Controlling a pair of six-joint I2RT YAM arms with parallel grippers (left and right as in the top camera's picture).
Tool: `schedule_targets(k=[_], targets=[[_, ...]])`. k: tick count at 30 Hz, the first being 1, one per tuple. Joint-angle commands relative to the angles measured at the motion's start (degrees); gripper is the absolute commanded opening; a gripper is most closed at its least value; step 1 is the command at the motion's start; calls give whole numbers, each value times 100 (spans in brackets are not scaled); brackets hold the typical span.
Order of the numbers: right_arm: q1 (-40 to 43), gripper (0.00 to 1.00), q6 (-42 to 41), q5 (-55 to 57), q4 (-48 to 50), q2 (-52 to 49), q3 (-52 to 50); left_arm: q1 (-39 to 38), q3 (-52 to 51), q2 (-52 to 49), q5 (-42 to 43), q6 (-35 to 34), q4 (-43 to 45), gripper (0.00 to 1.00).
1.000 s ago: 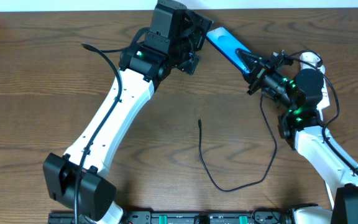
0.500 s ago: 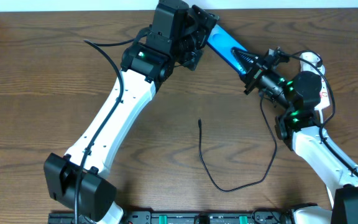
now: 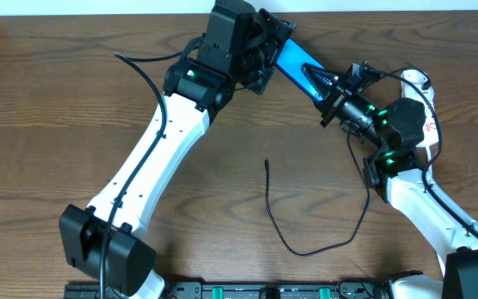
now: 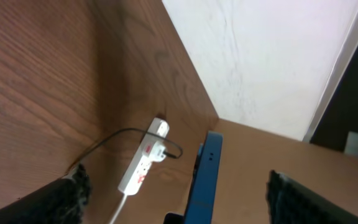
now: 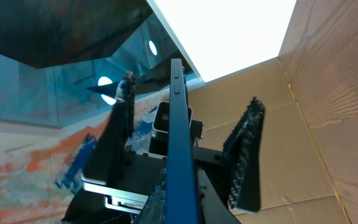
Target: Plug charger to phone and switch on socket
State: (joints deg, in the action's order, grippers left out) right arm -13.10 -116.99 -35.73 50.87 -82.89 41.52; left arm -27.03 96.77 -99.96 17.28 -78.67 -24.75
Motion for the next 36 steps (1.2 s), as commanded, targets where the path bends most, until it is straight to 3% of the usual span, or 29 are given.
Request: schedule_targets(k=[1,4,11,18,26,36], targets=[[-13,1,-57,92,103,50,74,7,96,74,15,87,28,82],[-13,1,-57,103,103,50,74,7,96,74,17,87,28,71],[-13,1,-57,153,116,48,74,7,96,74,17,87,31,65],[-13,1,-57,326,459,50,74,4,96,74,20,90,129,48],[-13,1,-57,330,468,48,74,4,96,74,22,90,177,45],[-15,1,-57,328,575,50,74,4,96,74,20,90,326,22]])
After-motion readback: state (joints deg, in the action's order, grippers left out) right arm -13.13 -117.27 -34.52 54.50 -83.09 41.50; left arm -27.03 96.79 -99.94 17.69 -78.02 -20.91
